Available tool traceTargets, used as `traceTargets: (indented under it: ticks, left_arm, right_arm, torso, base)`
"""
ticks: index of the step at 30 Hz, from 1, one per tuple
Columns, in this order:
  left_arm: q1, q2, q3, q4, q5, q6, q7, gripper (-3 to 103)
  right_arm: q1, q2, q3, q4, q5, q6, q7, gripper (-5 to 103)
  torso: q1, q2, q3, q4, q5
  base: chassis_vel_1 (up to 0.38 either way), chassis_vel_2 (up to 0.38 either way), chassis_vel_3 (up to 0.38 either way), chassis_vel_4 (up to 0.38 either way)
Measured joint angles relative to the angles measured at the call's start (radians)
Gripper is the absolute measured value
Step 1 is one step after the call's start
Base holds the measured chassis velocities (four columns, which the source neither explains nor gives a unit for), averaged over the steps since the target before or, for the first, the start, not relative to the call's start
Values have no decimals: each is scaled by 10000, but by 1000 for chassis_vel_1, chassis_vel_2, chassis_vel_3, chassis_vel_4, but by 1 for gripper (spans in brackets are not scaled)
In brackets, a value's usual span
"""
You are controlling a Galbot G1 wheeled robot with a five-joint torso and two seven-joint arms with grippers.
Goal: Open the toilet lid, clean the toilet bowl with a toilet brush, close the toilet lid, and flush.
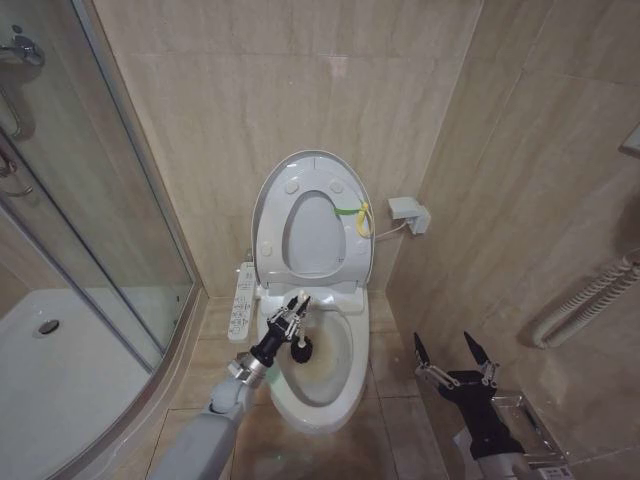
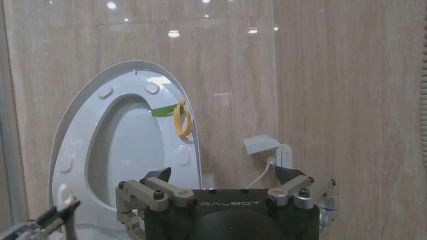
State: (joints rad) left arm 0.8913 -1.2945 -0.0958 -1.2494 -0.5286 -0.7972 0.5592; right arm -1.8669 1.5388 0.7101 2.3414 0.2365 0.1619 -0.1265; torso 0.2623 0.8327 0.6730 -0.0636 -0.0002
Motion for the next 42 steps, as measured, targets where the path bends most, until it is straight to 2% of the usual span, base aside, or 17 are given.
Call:
traceTargets:
  ticks: [2,5,6,9,10,12,13,14,17,20,22,29,37,42]
  left_arm:
    - [104,71,-41,-163,-36,59,-88,21]
    - [527,327,-161,-686,-96,417,-737,21]
    - [527,327,-161,-686,-96,417,-737,21]
    - [929,597,-232,-1165,-287,835,-1347,21]
    - [929,597,-232,-1165,-287,835,-1347,21]
    - [1181,726,-284,-1496,-306,1070,-1780,21]
    - [1451,829,-319,-1782,-291,1273,-2261,21]
    - [1451,829,-319,-1782,-291,1273,-2261,21]
    - [1858,936,-409,-1989,65,1545,-3124,21]
    - [2060,990,-418,-2030,309,1611,-3389,21]
    - [2371,1116,-386,-2099,764,1690,-3636,21]
    - [2468,1252,-389,-2314,1149,1632,-3751,21]
    - [1195,757,-93,-2251,979,1226,-3682,21]
    - [1048,781,12,-2576,788,1259,-3770,21]
  right_arm:
    - [0,0,0,0,0,0,0,100]
    - [0,0,0,0,0,0,0,100]
    - [0,0,0,0,0,0,0,100]
    - [0,0,0,0,0,0,0,100]
    - [0,0,0,0,0,0,0,100]
    - [0,0,0,0,0,0,0,100]
    - [0,0,0,0,0,0,0,100]
    - [0,0,0,0,0,0,0,100]
    - [0,0,0,0,0,0,0,100]
    - [0,0,0,0,0,0,0,100]
    - [0,0,0,0,0,0,0,100]
    - [0,0,0,0,0,0,0,100]
    - [0,0,0,0,0,0,0,100]
    - [0,0,0,0,0,0,0,100]
  torso:
    - [0,0,0,-1,0]
    - [0,0,0,-2,0]
    - [0,0,0,-2,0]
    - [0,0,0,1,0]
    - [0,0,0,1,0]
    - [0,0,0,-1,0]
    - [0,0,0,-1,1]
    - [0,0,0,-1,1]
    - [0,0,0,0,0]
    - [0,0,-1,-2,0]
    - [0,0,0,0,0]
    - [0,0,0,2,1]
    - [2,0,1,-3,2]
    - [2,0,1,-3,2]
  base:
    - [0,0,0,0]
    - [0,0,0,0]
    - [0,0,0,0]
    - [0,0,0,0]
    - [0,0,0,0]
    - [0,0,0,0]
    - [0,0,0,0]
    - [0,0,0,0]
    - [0,0,0,0]
    - [0,0,0,0]
    - [0,0,0,0]
    - [0,0,0,0]
    - [0,0,0,0]
    - [0,0,0,0]
